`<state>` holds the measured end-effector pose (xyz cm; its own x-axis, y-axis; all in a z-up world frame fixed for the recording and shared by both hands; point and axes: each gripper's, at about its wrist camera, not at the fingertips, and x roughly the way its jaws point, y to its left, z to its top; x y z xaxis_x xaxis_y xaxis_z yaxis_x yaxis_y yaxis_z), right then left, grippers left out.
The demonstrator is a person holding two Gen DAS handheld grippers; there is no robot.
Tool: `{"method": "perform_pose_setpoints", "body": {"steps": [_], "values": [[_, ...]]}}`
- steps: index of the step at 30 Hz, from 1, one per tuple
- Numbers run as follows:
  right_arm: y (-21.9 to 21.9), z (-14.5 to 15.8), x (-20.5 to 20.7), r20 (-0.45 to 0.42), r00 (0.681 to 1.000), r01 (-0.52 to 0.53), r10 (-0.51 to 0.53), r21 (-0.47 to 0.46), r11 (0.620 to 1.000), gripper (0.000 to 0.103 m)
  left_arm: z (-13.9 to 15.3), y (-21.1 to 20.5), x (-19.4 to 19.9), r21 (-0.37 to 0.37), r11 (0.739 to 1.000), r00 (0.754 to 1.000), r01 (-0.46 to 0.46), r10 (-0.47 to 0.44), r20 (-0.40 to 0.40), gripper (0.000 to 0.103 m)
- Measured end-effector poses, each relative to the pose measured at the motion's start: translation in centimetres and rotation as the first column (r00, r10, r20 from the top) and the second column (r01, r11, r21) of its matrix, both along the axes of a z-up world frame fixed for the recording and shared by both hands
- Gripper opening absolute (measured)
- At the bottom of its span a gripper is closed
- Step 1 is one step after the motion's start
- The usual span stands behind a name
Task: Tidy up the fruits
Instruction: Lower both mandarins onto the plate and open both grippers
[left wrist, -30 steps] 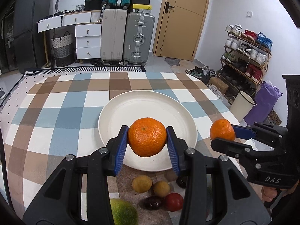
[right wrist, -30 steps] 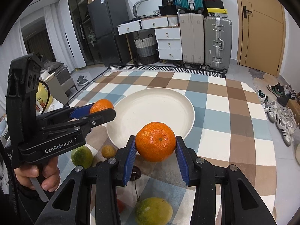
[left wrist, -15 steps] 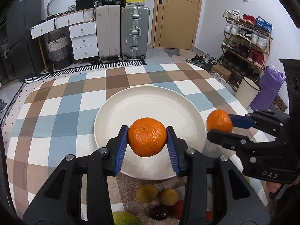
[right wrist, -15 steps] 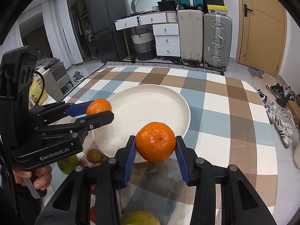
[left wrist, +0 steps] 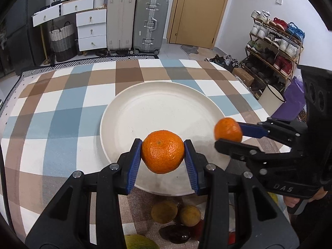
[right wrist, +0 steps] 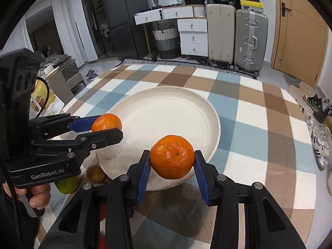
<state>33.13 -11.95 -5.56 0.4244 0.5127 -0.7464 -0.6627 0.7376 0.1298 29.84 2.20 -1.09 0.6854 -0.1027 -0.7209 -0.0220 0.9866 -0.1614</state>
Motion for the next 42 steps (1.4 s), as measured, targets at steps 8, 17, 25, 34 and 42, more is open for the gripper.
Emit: {"method": "perform_pose_setpoints", "body": {"steps": [8, 17, 25, 34, 42], "values": [[1.3, -1.3, -0.2, -0.018, 1.000, -0.025, 0.025, -0.010, 1.000, 0.042, -1.0, -0.7, 0.3, 0.035, 0.999, 1.000, 0.001, 0.000, -0.017, 0.038], [0.5, -0.4, -0.2, 0.007, 1.000, -0.002, 0.001, 0.042, 0.999, 0.045, -0.6, -0.7, 0.0, 0.050, 0.998, 1.000, -0.024, 0.024, 0.009, 0.038], [-0.6, 0.4, -0.3, 0.022, 1.000, 0.013, -0.015, 0.084, 0.996, 0.069, -0.1, 0.2, -0.5, 0.045, 0.997, 0.998, -0.067, 0.066, 0.025, 0.068], [-1.7, 1.6, -1.1, 0.066, 0.997, 0.038, -0.045, 0.113, 0.993, 0.102, 1.5, 0.7, -2.0, 0.041, 0.995, 0.992, -0.093, 0.090, 0.085, 0.093], [-3.9, 3.1, -3.5, 0.099, 0.991, 0.072, -0.086, 0.139, 0.988, 0.103, 3.0, 0.5, -4.4, 0.055, 0.994, 0.986, -0.099, 0.090, 0.139, 0.101]]}}
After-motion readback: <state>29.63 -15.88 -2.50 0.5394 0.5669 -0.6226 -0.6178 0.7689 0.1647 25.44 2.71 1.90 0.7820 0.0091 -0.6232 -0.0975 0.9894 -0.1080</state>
